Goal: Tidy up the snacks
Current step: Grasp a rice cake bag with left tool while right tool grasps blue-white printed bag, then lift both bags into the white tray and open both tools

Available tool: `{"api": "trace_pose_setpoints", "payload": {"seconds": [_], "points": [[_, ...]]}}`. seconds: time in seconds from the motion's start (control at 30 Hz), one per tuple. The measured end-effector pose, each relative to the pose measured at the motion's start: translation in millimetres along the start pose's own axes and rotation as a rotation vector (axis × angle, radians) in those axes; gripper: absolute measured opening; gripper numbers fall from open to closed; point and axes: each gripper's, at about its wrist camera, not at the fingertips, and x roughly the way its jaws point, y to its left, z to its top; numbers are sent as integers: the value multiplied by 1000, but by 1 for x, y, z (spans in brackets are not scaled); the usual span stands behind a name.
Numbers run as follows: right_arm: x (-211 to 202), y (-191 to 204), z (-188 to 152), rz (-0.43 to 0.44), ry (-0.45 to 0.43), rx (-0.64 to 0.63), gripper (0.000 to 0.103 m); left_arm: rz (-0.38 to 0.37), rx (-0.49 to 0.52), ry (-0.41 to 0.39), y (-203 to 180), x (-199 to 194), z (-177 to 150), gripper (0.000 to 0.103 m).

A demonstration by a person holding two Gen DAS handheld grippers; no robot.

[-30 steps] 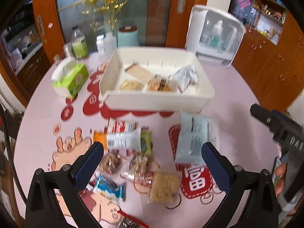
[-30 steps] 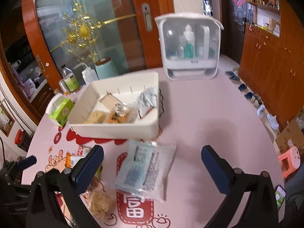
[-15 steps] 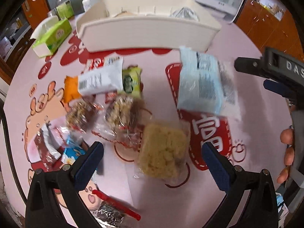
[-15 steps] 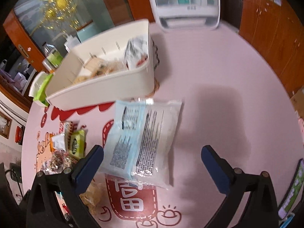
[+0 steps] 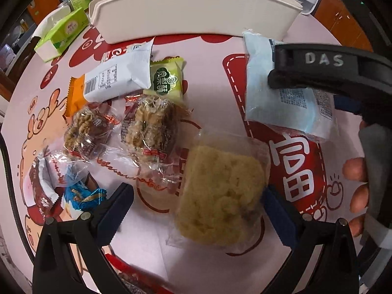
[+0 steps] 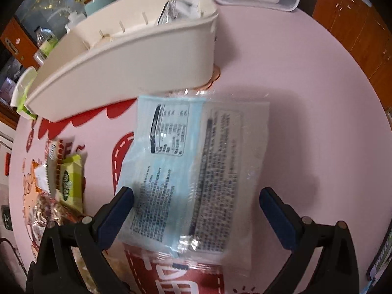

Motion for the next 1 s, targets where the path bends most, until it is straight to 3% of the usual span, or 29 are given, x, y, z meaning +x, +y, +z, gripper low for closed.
{"api": "trace_pose_setpoints", "payload": {"seconds": [0.17,0.33,0.4,0.5,0.6,0.8,0.93,0.97,1.0], "points": [[5,12,-1,-29,6,-33,103,8,9,3,-2,5,0,100],[8,13,-3,-27,37,-62,103,11,8,-4,-4,5,0,91],[9,14,-8,-34,41,-91,99,11,6,-1,-4,5,1,90],[7,13,-14,-29,26,-118,94,6,16,-12,-6,3,2,77],[5,10,-23,-23,24,-129,92,-3,31,-23,-9,0,4,56],[0,2,-38,-3,20,-134,90,-47,-15,-5,-4,-5,5,56],[-3,-3,-30,15,23,-138,88,-70,-38,-13,5,-12,1,55],[-5,-3,-26,23,19,-138,85,-68,-38,-21,6,-16,1,55],[-9,-5,-26,34,7,-134,76,-67,-39,-27,6,-18,0,55]]}}
